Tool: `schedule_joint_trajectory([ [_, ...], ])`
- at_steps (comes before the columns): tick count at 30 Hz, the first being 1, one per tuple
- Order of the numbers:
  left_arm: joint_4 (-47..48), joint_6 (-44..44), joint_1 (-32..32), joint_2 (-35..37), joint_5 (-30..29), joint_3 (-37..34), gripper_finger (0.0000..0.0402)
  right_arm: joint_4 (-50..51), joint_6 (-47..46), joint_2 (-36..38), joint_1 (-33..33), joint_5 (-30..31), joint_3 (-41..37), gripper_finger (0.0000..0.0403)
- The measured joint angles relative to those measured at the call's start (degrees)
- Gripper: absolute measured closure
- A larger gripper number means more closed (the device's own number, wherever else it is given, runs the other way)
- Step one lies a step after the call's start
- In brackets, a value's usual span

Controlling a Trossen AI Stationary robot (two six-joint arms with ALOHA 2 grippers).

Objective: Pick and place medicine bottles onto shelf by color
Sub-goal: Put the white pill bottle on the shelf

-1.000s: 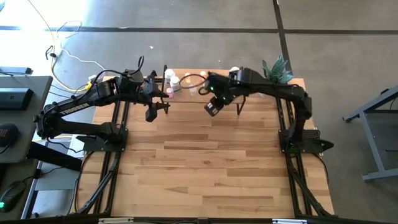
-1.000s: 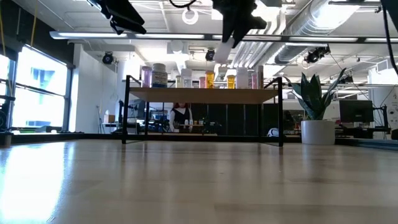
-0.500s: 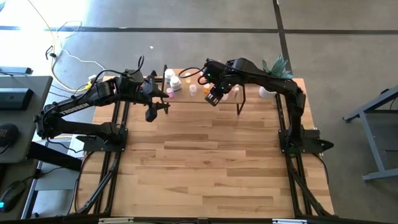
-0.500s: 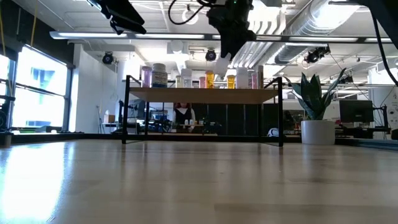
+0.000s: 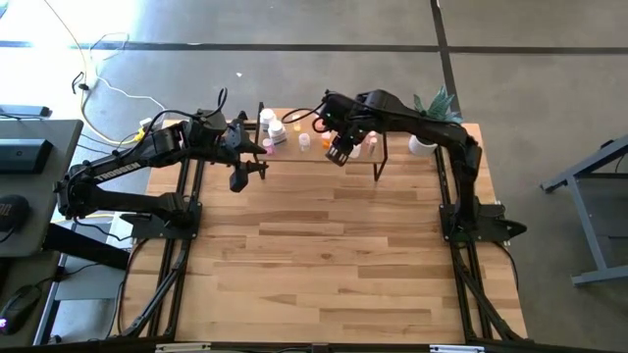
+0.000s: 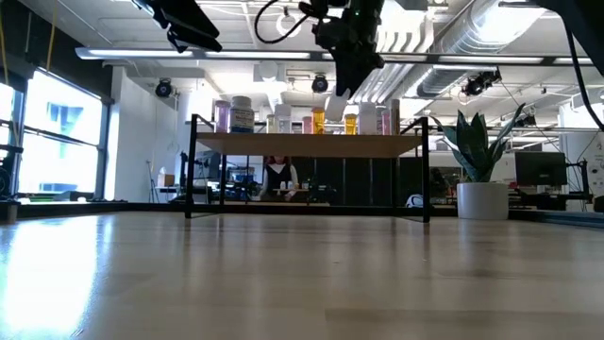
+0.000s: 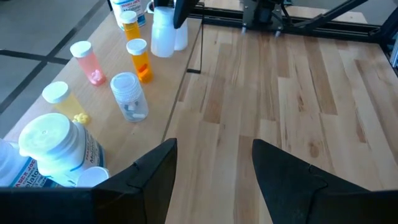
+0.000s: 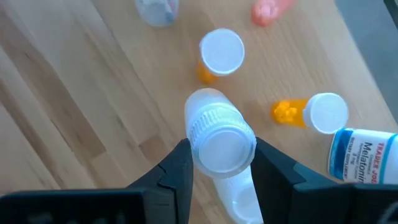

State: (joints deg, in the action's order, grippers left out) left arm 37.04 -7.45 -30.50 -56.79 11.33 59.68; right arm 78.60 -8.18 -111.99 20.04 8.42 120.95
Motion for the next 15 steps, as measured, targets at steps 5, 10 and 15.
schedule_joint_trajectory([
  [5, 0.0, 1.5, 0.0, 0.0, 0.0, 0.0, 0.0202, 0.8, 0.7, -1.4, 0.4, -0.4, 0.0, 0.0288],
  [10, 0.0, 1.5, 0.0, 0.0, 0.0, 0.0, 0.0202, 1.9, 1.8, -2.1, 0.3, -0.5, 0.0, 0.0288],
  [15, 0.0, 1.5, 0.0, 0.0, 0.0, 0.0, 0.0202, 2.4, 2.3, -2.4, 0.4, -0.7, 0.0, 0.0288],
])
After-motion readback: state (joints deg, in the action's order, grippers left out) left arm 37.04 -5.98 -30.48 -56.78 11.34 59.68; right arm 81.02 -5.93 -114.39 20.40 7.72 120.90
